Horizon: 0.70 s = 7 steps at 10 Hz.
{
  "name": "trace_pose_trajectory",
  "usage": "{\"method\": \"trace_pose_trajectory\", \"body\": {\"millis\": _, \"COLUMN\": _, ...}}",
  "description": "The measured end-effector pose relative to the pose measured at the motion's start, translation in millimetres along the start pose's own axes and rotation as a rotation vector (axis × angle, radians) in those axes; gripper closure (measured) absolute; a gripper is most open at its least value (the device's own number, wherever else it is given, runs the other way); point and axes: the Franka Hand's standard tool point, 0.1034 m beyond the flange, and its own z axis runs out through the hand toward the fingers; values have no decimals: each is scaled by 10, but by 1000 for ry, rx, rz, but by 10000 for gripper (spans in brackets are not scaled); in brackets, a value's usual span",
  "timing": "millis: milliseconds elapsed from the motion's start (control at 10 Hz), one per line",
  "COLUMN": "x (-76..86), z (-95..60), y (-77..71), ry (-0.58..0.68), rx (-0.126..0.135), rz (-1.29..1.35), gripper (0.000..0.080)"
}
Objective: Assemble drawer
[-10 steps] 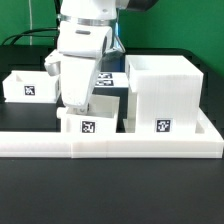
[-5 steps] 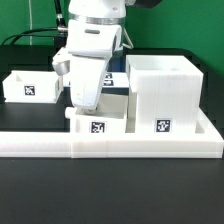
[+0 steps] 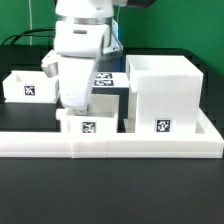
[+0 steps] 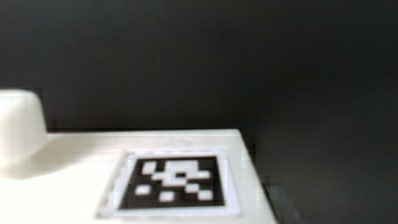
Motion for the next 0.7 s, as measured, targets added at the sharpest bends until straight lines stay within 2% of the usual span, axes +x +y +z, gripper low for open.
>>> {"method": "trace_pose_trajectory", "body": {"millis": 300, "x": 31, "z": 20, "y": -14, "ry": -1, "rx": 4, "rz": 7, "gripper": 757}}
{"method": "trace_pose_trajectory", "body": {"millis": 500, "x": 32, "z": 27, "y": -10, "ry": -2, "rx": -2, "rz": 6, "gripper": 757}}
{"method": "trace_pose_trajectory", "body": {"millis": 600, "x": 78, "z": 39, "y": 7, "ry": -5, "rx": -13, "rz": -33, "gripper": 757}}
{"method": "trace_pose_trajectory", "body": {"millis": 700, "x": 77, "z": 44, "y": 1, "ry": -5, "rx": -11, "rz": -29, "gripper": 757}}
